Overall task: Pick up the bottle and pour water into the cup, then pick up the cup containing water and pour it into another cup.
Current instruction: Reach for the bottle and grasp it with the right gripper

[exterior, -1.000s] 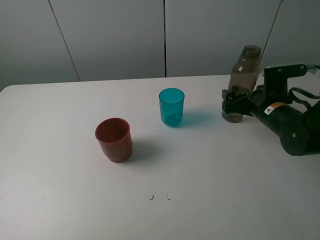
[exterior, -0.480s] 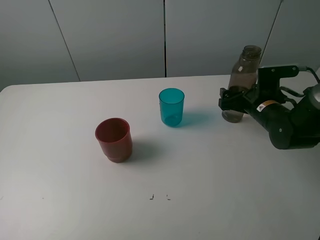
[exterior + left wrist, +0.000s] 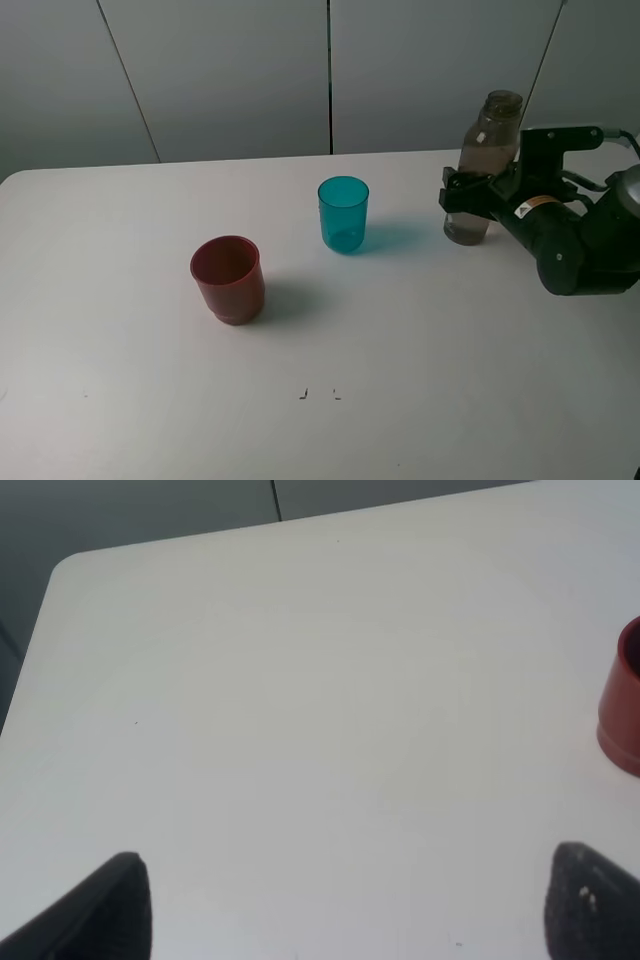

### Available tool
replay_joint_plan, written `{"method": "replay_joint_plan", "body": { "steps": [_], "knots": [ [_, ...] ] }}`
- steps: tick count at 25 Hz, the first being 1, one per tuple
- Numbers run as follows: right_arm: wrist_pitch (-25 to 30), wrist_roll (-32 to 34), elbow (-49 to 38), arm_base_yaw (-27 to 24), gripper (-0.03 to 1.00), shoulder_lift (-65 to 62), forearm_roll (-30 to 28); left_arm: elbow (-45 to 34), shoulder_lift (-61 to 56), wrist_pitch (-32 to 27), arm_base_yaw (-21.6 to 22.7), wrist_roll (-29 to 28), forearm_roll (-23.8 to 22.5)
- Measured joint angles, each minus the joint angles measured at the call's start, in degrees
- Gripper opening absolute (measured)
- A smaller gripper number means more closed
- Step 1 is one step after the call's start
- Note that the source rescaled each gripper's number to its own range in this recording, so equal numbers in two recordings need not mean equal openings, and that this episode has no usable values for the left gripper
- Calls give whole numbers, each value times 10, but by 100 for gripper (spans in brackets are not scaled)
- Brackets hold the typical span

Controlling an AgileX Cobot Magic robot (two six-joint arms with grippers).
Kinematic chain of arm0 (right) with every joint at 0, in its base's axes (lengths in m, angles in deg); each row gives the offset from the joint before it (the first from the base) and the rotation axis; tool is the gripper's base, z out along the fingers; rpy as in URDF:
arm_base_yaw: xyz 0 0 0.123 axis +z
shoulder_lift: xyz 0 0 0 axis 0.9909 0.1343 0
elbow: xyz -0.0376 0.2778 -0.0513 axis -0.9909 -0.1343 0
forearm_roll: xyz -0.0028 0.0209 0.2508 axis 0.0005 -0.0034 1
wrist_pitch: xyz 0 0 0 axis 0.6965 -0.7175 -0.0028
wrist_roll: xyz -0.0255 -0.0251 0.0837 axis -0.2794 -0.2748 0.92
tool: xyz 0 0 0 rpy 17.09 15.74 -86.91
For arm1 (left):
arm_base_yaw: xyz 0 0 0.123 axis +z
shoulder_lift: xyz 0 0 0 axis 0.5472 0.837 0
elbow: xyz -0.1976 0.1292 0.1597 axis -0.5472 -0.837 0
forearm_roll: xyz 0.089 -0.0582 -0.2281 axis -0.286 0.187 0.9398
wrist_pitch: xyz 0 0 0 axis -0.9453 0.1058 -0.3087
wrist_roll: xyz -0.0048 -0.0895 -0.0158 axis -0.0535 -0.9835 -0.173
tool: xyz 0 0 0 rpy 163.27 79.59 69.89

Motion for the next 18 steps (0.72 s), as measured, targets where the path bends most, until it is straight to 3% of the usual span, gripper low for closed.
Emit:
{"method": "replay_joint_plan", "body": {
  "steps": [18],
  "knots": [
    [-1, 31, 11, 0, 100, 22, -1, 0, 0, 0, 0, 0, 0]
  ]
}}
